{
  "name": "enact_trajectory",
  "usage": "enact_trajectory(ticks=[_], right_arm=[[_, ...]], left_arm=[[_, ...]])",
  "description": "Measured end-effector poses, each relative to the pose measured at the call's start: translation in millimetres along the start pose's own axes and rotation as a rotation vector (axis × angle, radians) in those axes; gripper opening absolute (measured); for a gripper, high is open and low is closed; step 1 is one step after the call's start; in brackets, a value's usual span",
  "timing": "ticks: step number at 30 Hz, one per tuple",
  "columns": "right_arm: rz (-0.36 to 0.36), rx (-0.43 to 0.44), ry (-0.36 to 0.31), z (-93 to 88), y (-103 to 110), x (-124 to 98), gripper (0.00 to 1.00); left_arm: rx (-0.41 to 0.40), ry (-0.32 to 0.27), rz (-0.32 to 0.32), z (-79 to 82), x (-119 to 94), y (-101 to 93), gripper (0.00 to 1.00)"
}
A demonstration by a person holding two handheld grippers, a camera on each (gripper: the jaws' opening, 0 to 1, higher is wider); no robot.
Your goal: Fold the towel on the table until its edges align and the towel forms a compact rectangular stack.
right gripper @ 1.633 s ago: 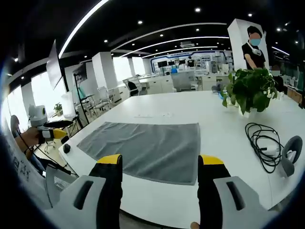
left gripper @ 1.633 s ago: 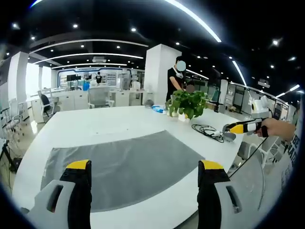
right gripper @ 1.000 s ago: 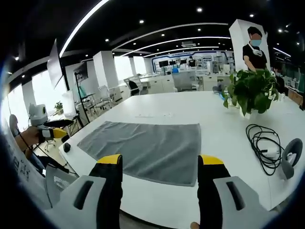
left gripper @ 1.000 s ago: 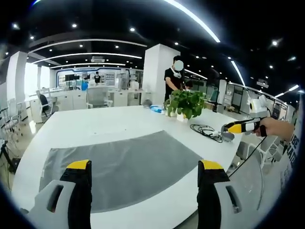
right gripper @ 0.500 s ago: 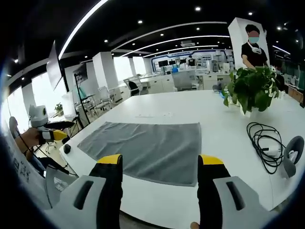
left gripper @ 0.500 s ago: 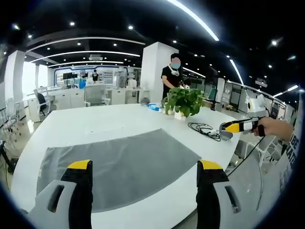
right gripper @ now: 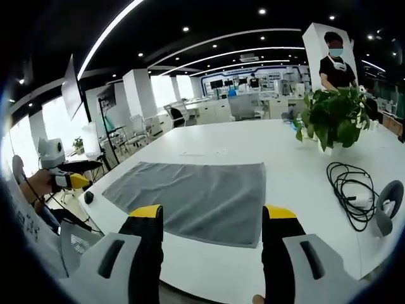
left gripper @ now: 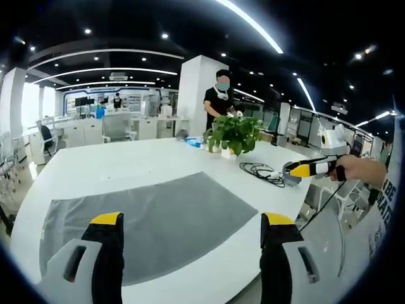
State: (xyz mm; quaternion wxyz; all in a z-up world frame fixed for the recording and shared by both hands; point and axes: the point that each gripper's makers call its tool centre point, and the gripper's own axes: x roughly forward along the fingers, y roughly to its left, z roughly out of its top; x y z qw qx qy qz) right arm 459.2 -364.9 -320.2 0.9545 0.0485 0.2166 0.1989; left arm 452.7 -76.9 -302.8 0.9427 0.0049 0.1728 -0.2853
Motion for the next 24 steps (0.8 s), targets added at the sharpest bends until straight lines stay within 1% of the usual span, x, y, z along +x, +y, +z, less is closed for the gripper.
enact_trajectory(ticks=[10, 19, 24], right_arm=[[-0.009, -0.004, -0.005, 4.9, -11.8, -2.1, 0.62], [0.003, -0.007, -0.006, 7.9, -16.2, 0.5, 0.62], [0.007, -0.005, -0.001, 6.7, -23.5, 0.1, 0.62]], left_arm=[[0.006, 0.010, -0.045, -2.1, 8.9, -17.1, 0.90], [0.005, 0.020, -0.081, -4.7, 19.2, -34.1, 0.89], [-0.001, 0.031, -0.094, -6.8, 26.5, -42.9, 0.88]])
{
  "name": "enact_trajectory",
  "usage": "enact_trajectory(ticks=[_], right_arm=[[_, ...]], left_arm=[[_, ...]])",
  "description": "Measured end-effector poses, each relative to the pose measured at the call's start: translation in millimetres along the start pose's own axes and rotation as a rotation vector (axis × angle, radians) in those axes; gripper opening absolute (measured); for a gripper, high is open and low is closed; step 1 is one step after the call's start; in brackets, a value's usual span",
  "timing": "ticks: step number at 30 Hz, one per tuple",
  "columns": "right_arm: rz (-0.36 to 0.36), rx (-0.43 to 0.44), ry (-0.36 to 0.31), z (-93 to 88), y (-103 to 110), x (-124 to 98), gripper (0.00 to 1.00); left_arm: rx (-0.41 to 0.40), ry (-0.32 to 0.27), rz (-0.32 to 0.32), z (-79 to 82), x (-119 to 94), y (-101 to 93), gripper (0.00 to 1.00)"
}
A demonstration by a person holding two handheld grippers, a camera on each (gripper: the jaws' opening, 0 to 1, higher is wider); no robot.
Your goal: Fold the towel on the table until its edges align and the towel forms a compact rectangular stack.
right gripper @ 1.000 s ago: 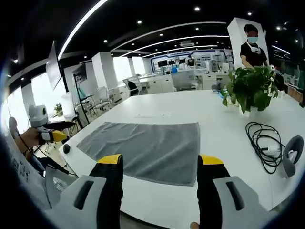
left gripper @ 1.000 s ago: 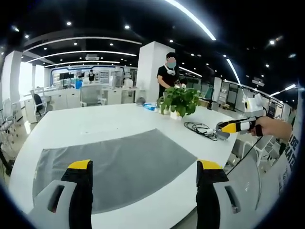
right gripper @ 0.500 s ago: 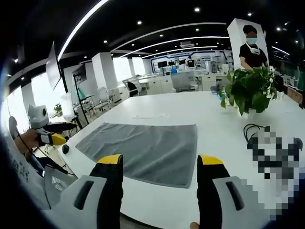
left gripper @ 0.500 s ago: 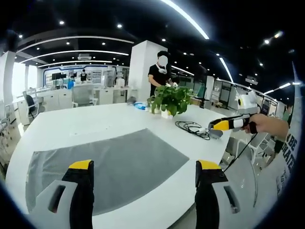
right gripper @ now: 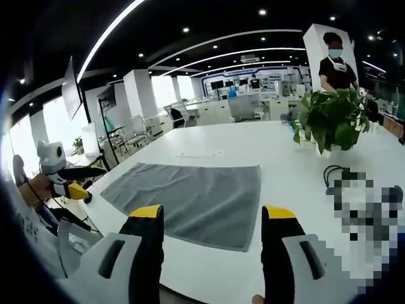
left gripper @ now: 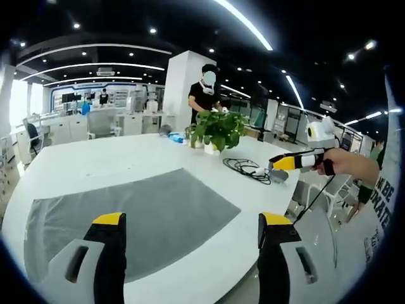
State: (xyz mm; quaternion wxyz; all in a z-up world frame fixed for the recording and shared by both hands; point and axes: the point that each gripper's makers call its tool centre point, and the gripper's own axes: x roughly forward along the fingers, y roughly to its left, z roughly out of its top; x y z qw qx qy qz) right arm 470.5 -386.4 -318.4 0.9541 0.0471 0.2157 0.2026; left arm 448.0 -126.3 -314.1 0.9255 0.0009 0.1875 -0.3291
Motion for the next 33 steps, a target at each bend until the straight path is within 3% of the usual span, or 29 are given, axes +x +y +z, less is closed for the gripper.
enact_trajectory(ticks=[21, 26, 33], right_arm=[[-0.002, -0.005, 0.011, 3.2, -31.4, 4.5, 0.61], [0.003, -0.016, 0.017, 7.4, -35.1, 7.7, 0.61], [0.027, -0.047, 0.035, 13.3, -42.7, 16.1, 0.61]], left_arm=[[0.026, 0.029, -0.086, 4.7, 38.7, -31.5, 0.85], [0.050, 0.030, -0.126, 8.1, 46.6, -40.8, 0.77], [0.109, 0.051, -0.134, 9.2, 62.4, -44.7, 0.76]])
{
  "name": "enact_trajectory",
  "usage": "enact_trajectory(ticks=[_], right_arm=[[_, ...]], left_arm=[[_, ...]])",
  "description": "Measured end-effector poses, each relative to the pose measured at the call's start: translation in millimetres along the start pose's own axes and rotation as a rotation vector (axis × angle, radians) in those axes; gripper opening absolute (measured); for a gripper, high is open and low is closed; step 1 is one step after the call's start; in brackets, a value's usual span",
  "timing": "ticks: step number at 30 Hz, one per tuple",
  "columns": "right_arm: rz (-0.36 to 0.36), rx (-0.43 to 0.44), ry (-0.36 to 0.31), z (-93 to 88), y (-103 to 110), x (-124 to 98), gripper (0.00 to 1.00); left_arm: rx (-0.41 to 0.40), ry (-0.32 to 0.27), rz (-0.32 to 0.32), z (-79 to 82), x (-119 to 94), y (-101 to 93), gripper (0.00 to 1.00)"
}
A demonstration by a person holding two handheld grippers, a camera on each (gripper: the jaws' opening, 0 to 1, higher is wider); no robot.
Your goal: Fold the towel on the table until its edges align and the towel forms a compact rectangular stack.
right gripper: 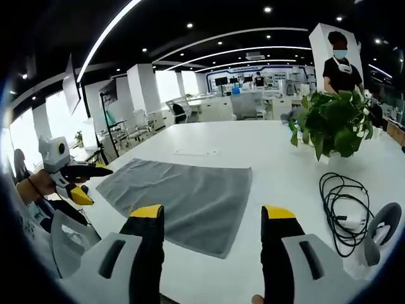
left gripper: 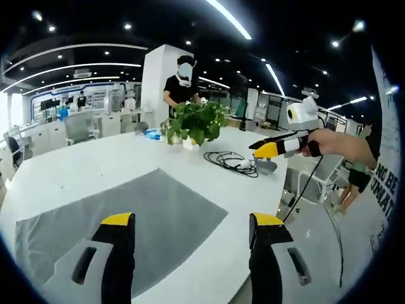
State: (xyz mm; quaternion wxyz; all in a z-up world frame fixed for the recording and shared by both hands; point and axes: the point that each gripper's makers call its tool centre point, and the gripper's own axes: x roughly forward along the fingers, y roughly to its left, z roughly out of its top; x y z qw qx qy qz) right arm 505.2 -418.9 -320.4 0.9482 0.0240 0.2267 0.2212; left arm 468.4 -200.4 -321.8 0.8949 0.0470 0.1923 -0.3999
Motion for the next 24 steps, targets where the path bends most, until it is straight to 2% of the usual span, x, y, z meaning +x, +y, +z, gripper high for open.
enact_trajectory(ticks=[6, 12, 18, 20, 24], right_arm=[[0.023, -0.017, 0.008, 4.6, -2.2, 8.2, 0.61], [0.046, -0.052, 0.016, 10.1, -3.4, 16.0, 0.61], [0.060, -0.073, 0.005, 20.3, -6.8, 23.9, 0.61], [0.064, -0.081, 0.003, 23.7, -7.7, 26.7, 0.61], [0.073, -0.099, -0.009, 31.5, -10.9, 32.5, 0.60]], left_arm=[[0.059, 0.047, -0.041, -6.6, 11.1, -2.0, 0.76], [0.093, 0.064, -0.078, -11.1, 28.8, 1.1, 0.76], [0.152, 0.072, -0.130, -1.9, 46.5, -3.9, 0.76], [0.195, 0.078, -0.174, -0.2, 52.7, -7.4, 0.76], [0.202, 0.080, -0.244, 7.8, 64.9, -16.1, 0.75]])
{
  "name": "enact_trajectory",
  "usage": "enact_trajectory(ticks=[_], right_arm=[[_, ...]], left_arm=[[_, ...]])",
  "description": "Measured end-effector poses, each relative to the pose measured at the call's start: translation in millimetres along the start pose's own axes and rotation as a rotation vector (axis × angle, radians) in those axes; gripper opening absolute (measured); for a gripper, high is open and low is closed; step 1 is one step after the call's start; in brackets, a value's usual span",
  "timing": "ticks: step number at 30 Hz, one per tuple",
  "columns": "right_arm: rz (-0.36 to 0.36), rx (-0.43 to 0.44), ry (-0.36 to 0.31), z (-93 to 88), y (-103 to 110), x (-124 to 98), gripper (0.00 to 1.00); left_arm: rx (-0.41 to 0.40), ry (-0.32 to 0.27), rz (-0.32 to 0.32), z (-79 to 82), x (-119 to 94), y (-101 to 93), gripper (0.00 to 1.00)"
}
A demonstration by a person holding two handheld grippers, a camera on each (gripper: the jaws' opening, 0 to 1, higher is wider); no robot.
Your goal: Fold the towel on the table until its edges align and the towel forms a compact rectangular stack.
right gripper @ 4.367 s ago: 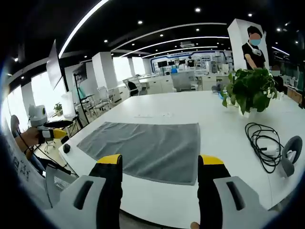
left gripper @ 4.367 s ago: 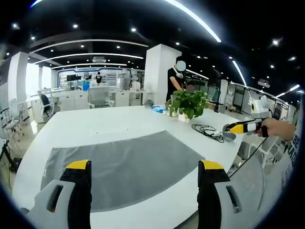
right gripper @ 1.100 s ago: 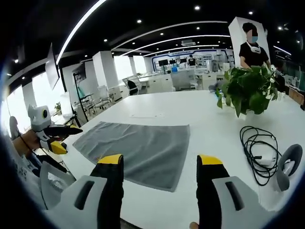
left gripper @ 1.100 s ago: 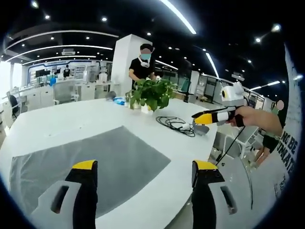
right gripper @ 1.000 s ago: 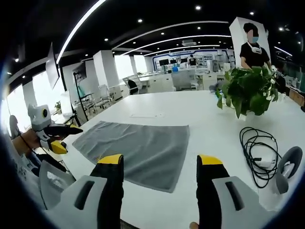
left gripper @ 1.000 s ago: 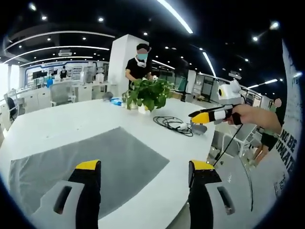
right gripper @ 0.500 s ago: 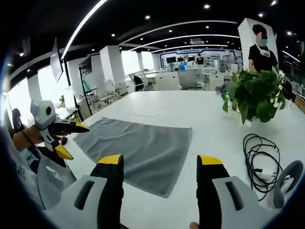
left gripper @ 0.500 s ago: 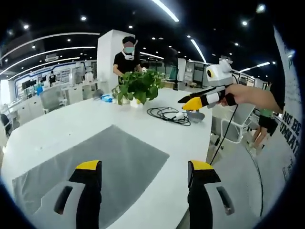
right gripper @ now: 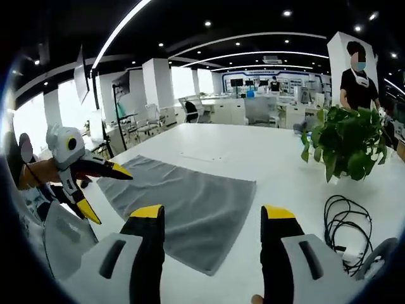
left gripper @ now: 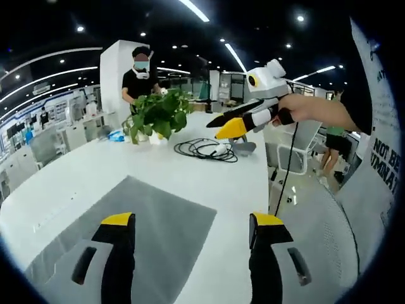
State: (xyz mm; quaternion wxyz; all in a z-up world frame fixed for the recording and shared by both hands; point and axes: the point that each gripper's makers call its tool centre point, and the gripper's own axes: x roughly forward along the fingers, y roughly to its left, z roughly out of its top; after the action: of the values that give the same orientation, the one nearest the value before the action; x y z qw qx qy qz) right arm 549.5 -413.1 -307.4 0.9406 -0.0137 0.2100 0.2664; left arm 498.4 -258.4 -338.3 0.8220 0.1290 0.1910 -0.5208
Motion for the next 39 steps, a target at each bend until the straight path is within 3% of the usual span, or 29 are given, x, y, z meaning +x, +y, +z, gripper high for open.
enact_trajectory(ticks=[7, 13, 29, 39], right_arm=[[0.008, -0.023, -0.024, 10.4, -13.5, 13.9, 0.59], [0.003, -0.015, -0.003, 5.2, -26.1, 23.5, 0.59], [-0.005, 0.004, -0.041, 25.5, -49.0, 63.2, 0.53], [-0.004, -0.001, -0.017, 21.2, -63.6, 87.9, 0.53]], left_arm=[[0.062, 0.021, -0.062, 15.1, 24.6, -8.1, 0.74], [0.090, 0.045, -0.106, 16.9, 44.9, -11.5, 0.72], [0.106, 0.101, -0.202, -4.1, 89.0, -7.1, 0.65], [0.169, 0.149, -0.283, -9.8, 100.1, -1.9, 0.64]])
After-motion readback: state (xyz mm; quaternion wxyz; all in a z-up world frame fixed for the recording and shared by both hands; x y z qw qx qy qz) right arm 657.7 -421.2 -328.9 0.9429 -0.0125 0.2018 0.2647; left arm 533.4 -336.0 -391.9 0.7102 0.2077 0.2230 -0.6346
